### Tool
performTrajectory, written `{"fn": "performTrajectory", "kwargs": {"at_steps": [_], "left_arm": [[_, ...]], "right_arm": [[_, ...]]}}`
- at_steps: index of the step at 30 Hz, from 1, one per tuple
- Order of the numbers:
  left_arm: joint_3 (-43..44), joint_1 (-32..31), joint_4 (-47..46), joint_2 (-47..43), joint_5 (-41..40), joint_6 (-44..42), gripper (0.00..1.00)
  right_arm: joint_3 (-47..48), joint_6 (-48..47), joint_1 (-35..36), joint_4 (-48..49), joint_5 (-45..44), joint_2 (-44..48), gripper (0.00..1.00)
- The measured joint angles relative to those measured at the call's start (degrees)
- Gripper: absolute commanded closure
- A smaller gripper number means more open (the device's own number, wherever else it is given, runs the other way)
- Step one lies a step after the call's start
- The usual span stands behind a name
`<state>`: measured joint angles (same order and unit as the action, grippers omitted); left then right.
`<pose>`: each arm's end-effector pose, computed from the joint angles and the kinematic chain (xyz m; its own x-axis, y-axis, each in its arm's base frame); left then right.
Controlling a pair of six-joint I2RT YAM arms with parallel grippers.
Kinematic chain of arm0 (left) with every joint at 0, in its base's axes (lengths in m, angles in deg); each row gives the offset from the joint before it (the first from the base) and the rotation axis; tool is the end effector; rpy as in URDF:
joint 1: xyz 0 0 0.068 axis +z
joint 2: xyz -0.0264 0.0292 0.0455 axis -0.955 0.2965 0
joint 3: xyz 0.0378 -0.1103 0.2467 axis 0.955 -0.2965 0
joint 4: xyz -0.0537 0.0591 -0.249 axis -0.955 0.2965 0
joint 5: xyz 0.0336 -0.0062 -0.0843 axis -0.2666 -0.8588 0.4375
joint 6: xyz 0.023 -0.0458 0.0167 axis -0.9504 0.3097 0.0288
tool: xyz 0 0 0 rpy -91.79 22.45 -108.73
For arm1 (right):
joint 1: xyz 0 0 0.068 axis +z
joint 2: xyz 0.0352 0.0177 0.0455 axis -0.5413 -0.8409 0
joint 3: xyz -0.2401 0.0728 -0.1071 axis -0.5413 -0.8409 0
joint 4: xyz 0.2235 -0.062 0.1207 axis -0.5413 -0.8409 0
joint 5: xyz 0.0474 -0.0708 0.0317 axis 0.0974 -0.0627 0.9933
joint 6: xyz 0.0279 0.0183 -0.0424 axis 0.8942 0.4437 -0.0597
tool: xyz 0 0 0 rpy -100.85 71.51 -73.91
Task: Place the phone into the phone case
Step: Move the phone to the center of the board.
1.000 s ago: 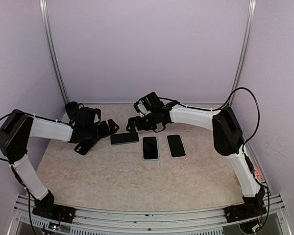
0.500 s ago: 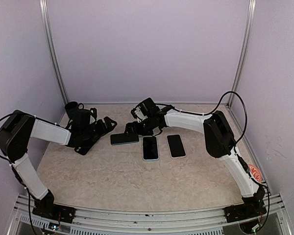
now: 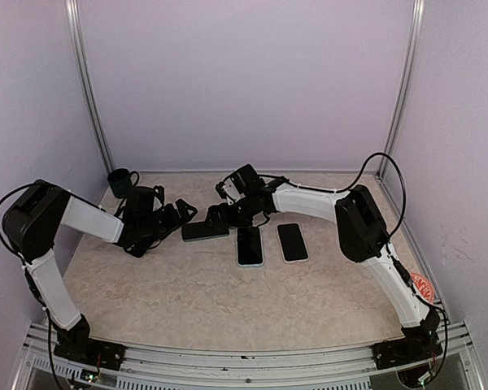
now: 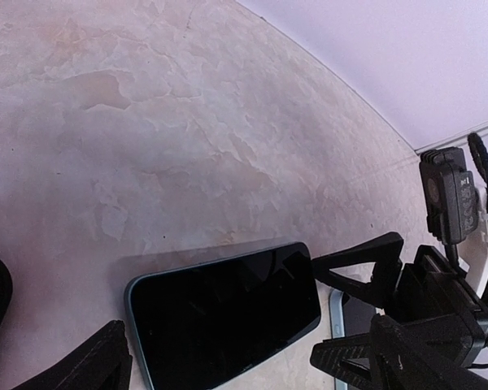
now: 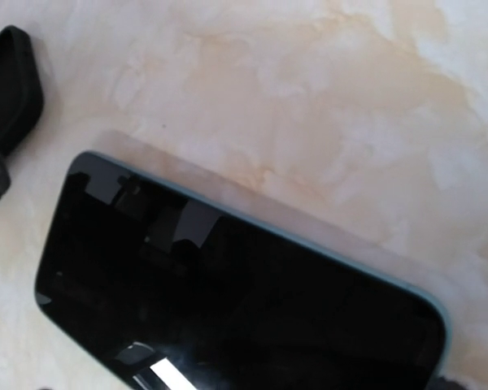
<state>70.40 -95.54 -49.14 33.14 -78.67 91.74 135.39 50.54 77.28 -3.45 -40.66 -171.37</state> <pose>0.3241 -0.1426 0.1441 -0.6836 -0.4469 -0.5771 0.0622 0.7521 -0.6561 0.3967 0.4058 0.1455 -0.8274 -0.2163 -0.5183 -0.5034 0.6948 0.5136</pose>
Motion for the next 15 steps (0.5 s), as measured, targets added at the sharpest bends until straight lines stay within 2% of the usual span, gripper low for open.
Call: {"fn": "performTrajectory", "kwargs": {"at_steps": [10, 15], "left_arm": [[0.0, 0.0, 0.2, 0.2, 0.5, 0.4, 0.01], [-0.7, 0.0, 2.8, -0.8, -2.0, 0.3, 0.01]], "right_arm": [[0.0, -0.6, 1.3, 0.9, 3.4, 0.0, 0.01], [0.0, -1.1, 2.7, 0.9, 4.0, 0.0, 0.0]]}}
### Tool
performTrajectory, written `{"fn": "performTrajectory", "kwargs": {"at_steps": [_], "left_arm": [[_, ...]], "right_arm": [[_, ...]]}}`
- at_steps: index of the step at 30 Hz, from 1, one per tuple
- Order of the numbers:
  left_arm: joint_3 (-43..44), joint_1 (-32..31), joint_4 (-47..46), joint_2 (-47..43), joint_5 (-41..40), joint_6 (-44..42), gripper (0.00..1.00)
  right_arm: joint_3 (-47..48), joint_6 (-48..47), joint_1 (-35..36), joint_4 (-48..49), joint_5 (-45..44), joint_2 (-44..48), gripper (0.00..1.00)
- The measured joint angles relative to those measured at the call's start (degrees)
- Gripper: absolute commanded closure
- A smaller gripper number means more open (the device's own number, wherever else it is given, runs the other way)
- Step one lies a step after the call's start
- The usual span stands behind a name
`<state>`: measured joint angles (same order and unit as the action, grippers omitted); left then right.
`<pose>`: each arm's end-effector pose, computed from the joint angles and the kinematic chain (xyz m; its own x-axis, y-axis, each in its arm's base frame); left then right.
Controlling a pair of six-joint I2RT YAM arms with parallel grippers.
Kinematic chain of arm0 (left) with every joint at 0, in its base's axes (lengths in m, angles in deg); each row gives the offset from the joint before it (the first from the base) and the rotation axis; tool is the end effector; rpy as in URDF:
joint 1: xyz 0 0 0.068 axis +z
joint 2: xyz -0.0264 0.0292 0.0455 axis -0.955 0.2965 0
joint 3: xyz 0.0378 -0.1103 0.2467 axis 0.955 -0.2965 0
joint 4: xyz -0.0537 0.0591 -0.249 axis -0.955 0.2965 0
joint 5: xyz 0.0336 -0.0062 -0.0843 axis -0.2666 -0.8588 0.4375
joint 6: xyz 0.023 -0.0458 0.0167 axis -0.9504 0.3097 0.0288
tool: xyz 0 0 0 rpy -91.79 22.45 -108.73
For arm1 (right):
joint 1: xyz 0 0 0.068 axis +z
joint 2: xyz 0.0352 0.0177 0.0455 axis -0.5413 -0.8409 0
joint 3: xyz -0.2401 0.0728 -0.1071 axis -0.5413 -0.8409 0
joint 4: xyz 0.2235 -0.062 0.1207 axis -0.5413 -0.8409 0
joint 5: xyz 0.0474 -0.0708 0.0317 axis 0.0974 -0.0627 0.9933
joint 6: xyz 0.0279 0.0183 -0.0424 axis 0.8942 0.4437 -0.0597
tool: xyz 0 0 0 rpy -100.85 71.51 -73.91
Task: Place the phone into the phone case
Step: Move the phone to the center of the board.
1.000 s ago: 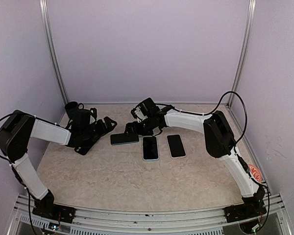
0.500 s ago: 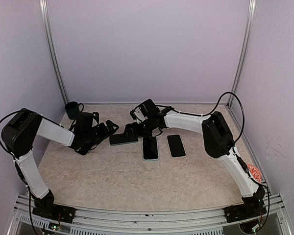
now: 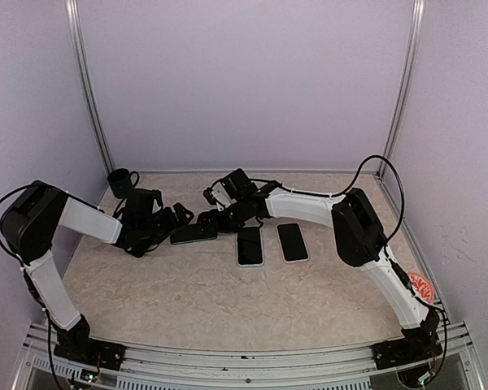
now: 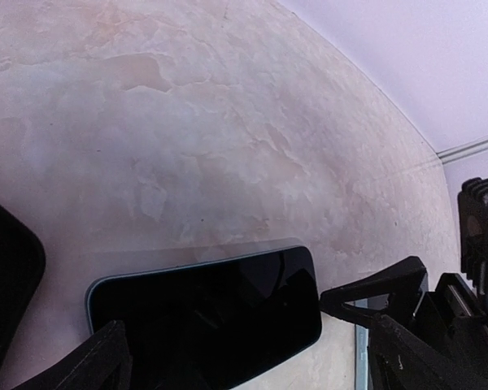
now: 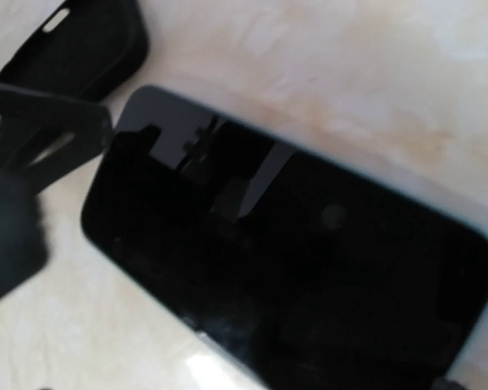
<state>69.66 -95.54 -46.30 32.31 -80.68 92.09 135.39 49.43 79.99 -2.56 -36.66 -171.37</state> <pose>0.3190 -0.1391 0.1406 -0.6915 -0.4521 -0.5633 0.0110 0.7732 -0.6341 0.3758 0.4262 0.1473 -0.8059 -0.2837 -0.5196 -0.5689 0.6140 0.5471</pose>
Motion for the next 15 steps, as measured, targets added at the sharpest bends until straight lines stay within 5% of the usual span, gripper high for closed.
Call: {"fn": "performTrajectory", "kwargs": {"at_steps": [15], "left_arm": [[0.2, 0.0, 4.2, -0.6, -5.0, -2.8, 0.01]], "right_arm": [[-4.3, 0.3, 1.4, 3.6, 0.0, 1.3, 0.0]]}}
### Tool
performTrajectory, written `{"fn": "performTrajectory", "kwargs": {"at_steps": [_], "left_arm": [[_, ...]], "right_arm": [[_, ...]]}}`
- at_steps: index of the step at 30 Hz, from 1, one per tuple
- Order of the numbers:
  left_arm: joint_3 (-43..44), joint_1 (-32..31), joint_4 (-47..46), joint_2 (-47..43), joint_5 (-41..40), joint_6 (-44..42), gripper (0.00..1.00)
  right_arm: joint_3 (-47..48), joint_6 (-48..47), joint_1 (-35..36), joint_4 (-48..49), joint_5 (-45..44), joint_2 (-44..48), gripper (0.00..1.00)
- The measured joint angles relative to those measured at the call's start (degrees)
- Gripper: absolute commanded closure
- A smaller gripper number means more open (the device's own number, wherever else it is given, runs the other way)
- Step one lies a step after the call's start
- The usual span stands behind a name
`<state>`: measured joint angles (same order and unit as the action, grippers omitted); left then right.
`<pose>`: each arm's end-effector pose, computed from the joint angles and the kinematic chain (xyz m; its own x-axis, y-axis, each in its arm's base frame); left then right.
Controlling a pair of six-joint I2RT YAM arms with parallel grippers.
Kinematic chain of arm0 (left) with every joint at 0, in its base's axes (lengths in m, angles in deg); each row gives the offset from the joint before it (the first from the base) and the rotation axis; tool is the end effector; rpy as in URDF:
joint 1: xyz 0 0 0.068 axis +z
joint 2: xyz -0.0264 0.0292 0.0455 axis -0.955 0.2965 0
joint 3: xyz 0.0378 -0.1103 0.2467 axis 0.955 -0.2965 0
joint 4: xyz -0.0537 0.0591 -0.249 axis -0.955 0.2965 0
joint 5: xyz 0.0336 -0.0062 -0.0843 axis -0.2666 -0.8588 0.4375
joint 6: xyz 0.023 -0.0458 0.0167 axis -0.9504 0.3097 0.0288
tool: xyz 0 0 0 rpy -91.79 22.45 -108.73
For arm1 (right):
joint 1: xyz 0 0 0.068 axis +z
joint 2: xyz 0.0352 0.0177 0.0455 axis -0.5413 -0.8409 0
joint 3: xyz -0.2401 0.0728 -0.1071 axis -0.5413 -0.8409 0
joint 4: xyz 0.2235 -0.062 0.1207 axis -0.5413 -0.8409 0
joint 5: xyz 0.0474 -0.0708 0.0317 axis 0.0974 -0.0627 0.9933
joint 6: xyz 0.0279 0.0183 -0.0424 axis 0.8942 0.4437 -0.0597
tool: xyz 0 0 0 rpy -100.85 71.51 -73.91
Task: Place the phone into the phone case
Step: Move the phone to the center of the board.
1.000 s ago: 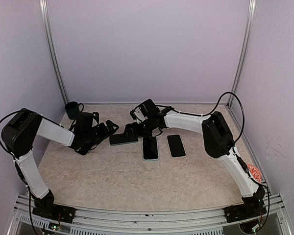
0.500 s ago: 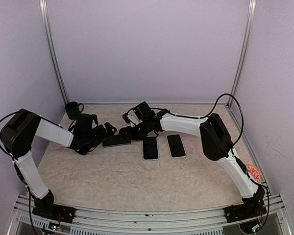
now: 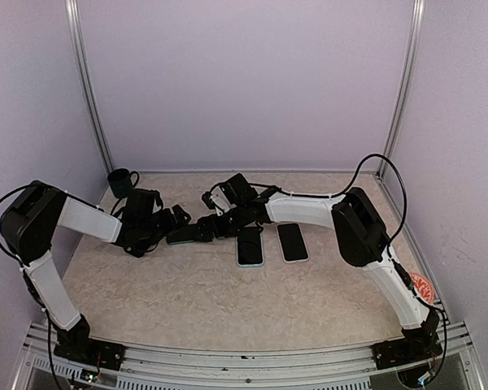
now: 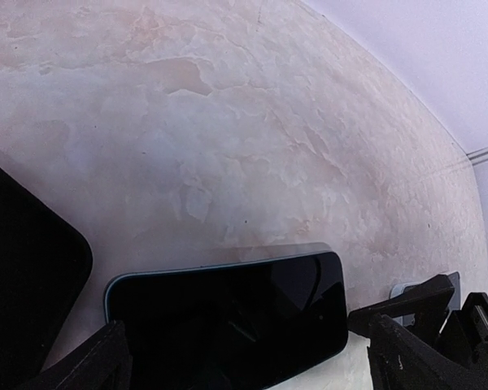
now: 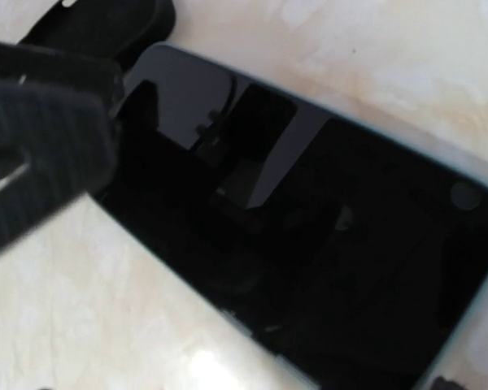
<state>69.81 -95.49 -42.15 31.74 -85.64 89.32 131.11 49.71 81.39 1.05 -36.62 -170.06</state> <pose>0.3168 -0.1345 0.1378 -0.6814 -0.4237 -0.5967 -0.0359 0.8337 -0.5510 0.3623 0.4319 0.1403 -0.7978 -0.2962 -0.5252 -0.5840 0.5964 0.5507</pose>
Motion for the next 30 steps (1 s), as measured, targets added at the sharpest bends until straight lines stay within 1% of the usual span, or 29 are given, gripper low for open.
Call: {"fn": "performTrajectory", "kwargs": {"at_steps": [3, 7, 11, 14, 19, 21, 27, 30], "left_arm": [[1.8, 0.4, 1.7, -0.1, 0.0, -1.7, 0.01], [9.8, 1.8, 5.5, 0.5, 0.5, -4.7, 0.01], [20.2, 2.6, 6.8, 4.9, 1.6, -7.8, 0.01], [25.0, 2.7, 8.2, 9.5, 2.2, -9.9, 0.02], [27.0, 3.0, 12.3, 15.5, 4.5, -13.0, 0.06], [27.2, 3.1, 13.9, 17.0, 6.3, -14.6, 0.08], [29.2, 3.0, 17.3, 18.5, 11.0, -18.4, 0.13], [29.6, 2.5, 17.8, 18.6, 13.3, -20.1, 0.16]], "right_arm": [[-3.2, 0.2, 0.0, 1.4, 0.0, 1.8, 0.01], [-6.8, 0.4, 0.2, 2.2, 0.0, 4.0, 0.01], [-11.8, 0.8, 0.6, 3.1, -0.1, 7.1, 0.01], [-16.8, 0.9, 1.3, 3.4, -0.4, 11.0, 0.01], [-25.6, 0.8, 3.8, 4.5, -0.9, 21.2, 0.0], [-29.5, 0.8, 4.8, 5.4, -1.1, 26.9, 0.01], [-40.0, 0.8, 6.3, 8.9, -2.3, 43.1, 0.0], [-44.3, 0.9, 6.2, 10.1, -3.1, 48.6, 0.01]]}}
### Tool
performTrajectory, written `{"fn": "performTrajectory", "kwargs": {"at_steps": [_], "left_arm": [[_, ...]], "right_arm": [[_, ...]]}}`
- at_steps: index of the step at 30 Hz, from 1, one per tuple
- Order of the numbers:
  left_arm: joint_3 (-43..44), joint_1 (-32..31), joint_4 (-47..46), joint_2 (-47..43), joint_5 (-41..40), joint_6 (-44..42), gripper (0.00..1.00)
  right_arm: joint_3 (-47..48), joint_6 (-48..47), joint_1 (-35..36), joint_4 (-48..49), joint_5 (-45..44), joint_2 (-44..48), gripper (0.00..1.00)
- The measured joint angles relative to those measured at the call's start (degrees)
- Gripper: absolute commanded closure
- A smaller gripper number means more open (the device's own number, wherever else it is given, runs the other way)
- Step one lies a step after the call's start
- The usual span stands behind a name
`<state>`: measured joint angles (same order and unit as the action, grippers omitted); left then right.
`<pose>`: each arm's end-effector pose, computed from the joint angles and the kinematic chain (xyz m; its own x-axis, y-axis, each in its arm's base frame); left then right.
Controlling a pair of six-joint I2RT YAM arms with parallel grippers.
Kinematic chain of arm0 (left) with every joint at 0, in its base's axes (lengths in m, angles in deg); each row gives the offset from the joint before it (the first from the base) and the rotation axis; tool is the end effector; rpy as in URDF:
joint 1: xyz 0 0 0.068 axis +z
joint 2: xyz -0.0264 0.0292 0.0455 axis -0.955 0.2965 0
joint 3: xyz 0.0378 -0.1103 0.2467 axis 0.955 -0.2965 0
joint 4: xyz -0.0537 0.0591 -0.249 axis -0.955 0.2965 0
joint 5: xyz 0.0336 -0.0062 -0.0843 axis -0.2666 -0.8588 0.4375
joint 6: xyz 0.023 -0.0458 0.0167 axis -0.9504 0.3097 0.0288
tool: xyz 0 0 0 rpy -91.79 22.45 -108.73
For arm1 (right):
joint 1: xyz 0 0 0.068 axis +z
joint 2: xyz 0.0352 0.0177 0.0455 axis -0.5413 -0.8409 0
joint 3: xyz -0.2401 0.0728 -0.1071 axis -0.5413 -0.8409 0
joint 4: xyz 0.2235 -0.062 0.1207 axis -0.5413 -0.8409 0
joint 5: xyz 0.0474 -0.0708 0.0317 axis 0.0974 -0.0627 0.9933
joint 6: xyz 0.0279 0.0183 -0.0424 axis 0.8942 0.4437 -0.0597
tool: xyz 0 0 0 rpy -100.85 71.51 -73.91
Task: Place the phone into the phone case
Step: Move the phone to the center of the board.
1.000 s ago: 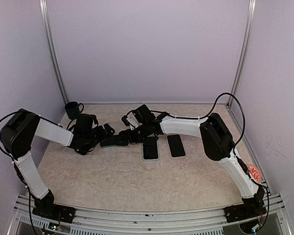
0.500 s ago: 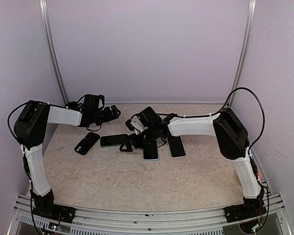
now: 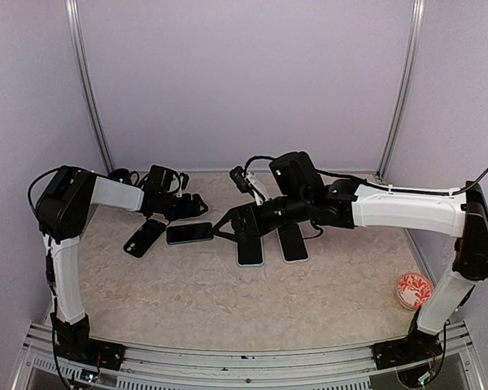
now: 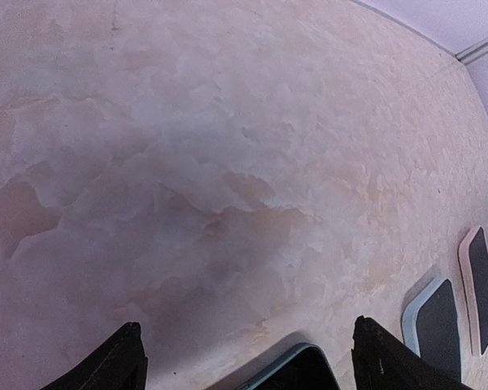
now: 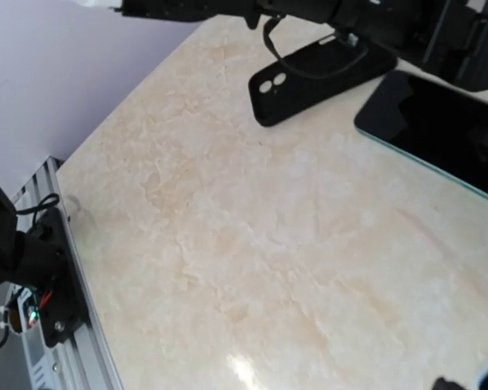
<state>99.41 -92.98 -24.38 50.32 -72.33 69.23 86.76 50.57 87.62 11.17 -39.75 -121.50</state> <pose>0.4136 -0.1628 0.1379 -0.7776 -0.0778 -0.6240 0.2622 0.8617 -0.4343 0.2198 0.3327 0.2940 -0.6792 -0.2282 -0.6976 -0.7061 0.4624 0.5362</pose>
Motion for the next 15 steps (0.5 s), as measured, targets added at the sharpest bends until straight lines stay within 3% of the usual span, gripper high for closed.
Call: {"fn": "performTrajectory", "kwargs": {"at_steps": [15], "left_arm": [[-3.1, -2.0, -1.3, 0.0, 4.3, -3.8, 0.25]], "right_arm": [[-10.2, 0.4, 0.0, 0.0, -3.1, 10.8, 0.01]]}}
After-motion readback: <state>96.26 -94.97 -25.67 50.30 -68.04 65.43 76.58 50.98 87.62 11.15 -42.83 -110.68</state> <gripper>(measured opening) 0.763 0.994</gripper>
